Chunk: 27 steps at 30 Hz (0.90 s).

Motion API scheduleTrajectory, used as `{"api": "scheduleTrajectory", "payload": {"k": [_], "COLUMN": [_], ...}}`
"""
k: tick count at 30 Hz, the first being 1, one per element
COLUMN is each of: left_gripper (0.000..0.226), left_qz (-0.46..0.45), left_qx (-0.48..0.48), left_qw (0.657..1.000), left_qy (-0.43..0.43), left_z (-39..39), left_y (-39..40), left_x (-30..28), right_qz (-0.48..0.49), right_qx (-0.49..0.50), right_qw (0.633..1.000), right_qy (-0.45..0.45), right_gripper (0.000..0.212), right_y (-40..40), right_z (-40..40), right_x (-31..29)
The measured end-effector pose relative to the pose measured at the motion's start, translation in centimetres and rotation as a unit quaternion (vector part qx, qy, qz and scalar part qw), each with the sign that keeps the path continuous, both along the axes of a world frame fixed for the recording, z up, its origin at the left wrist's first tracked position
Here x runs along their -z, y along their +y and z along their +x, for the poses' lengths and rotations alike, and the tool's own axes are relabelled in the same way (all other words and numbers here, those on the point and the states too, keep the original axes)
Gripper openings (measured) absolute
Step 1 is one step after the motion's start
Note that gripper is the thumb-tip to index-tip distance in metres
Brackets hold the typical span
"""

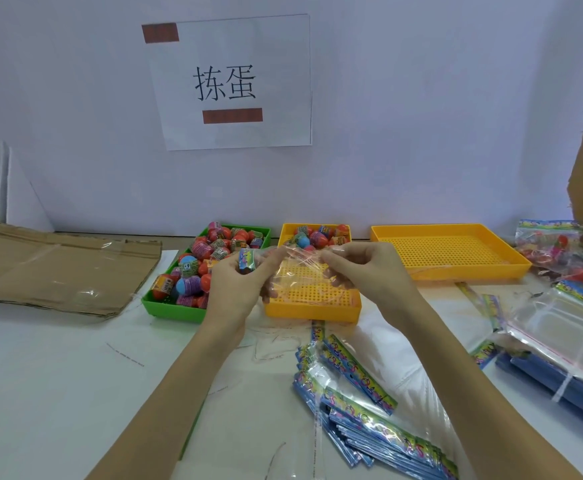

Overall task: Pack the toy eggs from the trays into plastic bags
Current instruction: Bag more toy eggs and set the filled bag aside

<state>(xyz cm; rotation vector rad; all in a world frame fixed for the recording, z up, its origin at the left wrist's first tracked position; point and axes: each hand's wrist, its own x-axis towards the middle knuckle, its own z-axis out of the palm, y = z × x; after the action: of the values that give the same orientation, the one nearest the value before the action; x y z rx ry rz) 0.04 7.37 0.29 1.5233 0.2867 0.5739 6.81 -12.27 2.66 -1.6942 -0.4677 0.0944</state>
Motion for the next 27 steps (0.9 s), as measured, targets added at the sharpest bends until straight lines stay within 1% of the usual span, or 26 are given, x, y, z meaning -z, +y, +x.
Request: {"api": "scheduleTrajectory", "payload": {"k": [1,3,4,5,7,8,10,11,13,15,17,18,20,22,24,27], "left_gripper": [0.021,0.001,0.008,0.01,0.008,0.014,0.023,0.025,0.022,0.018,0.017,0.018,0.021,0.015,0.014,0.025], "left_qz": [0.021,0.046,0.046,0.034,0.029,0.04,0.052,0.058,0.067,0.081,0.081,0.081,0.089,0.095,0.113,0.199], "left_qx": [-0.003,0.03,0.046,0.056,0.033,0.015,-0.004,-0.003,0.014,0.022,0.027,0.033,0.041,0.061,0.117,0.222], "left_qw": [1.0,0.998,0.997,0.997,0.998,0.998,0.998,0.997,0.996,0.994,0.994,0.994,0.993,0.99,0.982,0.952], "left_qy": [-0.006,-0.022,-0.032,-0.038,-0.041,-0.044,-0.044,-0.049,-0.061,-0.065,-0.068,-0.068,-0.068,-0.083,-0.093,-0.076], "left_z": [0.0,-0.2,-0.2,-0.3,-0.4,-0.4,-0.4,-0.4,-0.6,-0.7,-0.7,-0.7,-0.8,-1.0,-1.1,-1.3], "left_y": [0.0,0.2,0.2,0.1,0.2,0.2,0.1,0.0,-0.3,-0.3,-0.3,-0.4,-0.6,-0.7,-0.4,0.6], "left_x": [0.0,0.0,-0.1,-0.2,-0.4,-0.3,-0.4,-0.5,-0.7,-1.0,-1.0,-1.0,-0.9,-1.0,-1.2,-1.5], "right_qz": [0.008,0.027,0.046,0.075,0.13,0.138,0.126,0.119,0.116,0.127,0.135,0.129,0.102,0.063,0.03,0.06], "right_qx": [0.005,-0.001,-0.015,-0.039,-0.095,-0.117,-0.152,-0.165,-0.173,-0.154,-0.137,-0.144,-0.188,-0.224,-0.236,-0.207], "right_qw": [1.0,0.999,0.998,0.994,0.979,0.974,0.967,0.963,0.952,0.947,0.946,0.946,0.942,0.938,0.941,0.952], "right_qy": [0.009,0.03,0.048,0.073,0.123,0.138,0.161,0.179,0.225,0.252,0.26,0.26,0.258,0.257,0.238,0.22], "right_gripper": [0.013,0.016,0.017,0.02,0.03,0.036,0.047,0.053,0.065,0.07,0.071,0.073,0.083,0.093,0.098,0.102], "right_y": [0.0,-0.2,-0.4,-0.6,-0.8,-0.8,-0.8,-0.8,-0.9,-1.0,-1.3,-1.4,-1.6,-1.8,-1.9,-2.2], "right_z": [0.0,0.1,0.2,0.3,0.4,0.4,0.4,0.3,0.3,0.3,0.3,0.3,0.3,0.6,0.9,1.0], "right_x": [-0.1,-0.2,-0.3,-0.4,-0.6,-0.8,-0.9,-1.0,-1.2,-1.3,-1.4,-1.5,-1.6,-1.6,-1.5,-1.4]}}
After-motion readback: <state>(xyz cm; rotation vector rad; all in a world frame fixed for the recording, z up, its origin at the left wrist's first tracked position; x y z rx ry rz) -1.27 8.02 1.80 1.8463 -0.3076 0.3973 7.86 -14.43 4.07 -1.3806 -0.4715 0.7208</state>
